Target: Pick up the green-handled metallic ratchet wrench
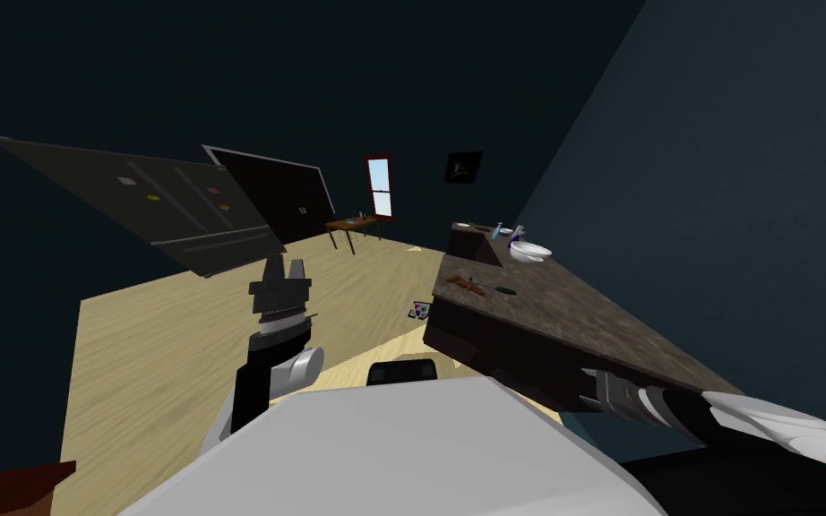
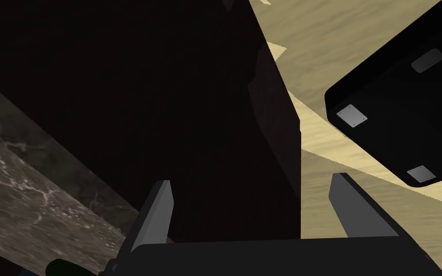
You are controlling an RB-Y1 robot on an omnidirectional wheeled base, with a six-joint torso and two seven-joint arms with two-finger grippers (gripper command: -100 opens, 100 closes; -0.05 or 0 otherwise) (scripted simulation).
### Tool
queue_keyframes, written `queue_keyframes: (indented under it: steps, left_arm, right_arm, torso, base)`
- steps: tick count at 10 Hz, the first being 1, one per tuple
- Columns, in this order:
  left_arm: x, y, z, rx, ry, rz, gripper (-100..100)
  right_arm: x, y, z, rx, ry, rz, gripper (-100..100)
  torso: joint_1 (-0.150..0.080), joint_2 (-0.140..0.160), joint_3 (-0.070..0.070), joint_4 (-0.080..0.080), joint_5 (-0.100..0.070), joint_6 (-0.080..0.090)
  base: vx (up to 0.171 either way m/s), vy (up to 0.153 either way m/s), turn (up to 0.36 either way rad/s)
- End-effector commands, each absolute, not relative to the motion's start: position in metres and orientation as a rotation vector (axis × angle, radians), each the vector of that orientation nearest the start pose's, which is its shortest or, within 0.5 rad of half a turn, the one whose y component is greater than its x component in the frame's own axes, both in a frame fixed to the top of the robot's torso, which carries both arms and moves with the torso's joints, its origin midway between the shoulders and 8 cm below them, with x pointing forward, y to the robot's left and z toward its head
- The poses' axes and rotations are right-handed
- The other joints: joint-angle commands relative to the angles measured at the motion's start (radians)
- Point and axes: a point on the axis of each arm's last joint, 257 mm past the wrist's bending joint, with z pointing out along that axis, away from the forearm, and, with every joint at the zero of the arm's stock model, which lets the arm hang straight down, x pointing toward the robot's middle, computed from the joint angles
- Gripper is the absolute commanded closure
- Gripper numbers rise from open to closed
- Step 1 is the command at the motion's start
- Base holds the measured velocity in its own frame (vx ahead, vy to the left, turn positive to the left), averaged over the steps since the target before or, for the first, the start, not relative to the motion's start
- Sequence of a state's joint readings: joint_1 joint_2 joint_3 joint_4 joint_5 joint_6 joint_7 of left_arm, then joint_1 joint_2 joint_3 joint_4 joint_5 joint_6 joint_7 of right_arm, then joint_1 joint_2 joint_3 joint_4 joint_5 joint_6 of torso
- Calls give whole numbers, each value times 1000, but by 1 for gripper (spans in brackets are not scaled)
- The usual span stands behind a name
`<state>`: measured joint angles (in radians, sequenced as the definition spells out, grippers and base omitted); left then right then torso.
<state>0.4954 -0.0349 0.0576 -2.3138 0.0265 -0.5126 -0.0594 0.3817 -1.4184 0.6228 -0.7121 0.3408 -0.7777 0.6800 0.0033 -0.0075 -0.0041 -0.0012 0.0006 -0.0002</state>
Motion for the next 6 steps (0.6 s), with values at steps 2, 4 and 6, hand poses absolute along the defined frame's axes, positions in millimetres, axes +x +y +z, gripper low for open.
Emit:
queue_keyframes:
  steps: [2,4,6]
  left_arm:
    - [330,302,44,-629,544,-1216,0]
    - [330,302,44,-629,544,-1216,0]
    - [330,302,44,-629,544,-1216,0]
  right_arm:
    - [93,-735,-350,-995,2687,-292,-100]
    - [85,-755,-335,-1025,2712,-347,-100]
    - [80,-768,-322,-1054,2727,-383,-100]
  torso:
    - [0,2,1,0,0,0]
    - [2,-6,-3,-1,1,-2]
    - [1,0,0,0,0,1]
  base:
    - [85,31,109]
    - [215,40,284]
    - [102,10,99]
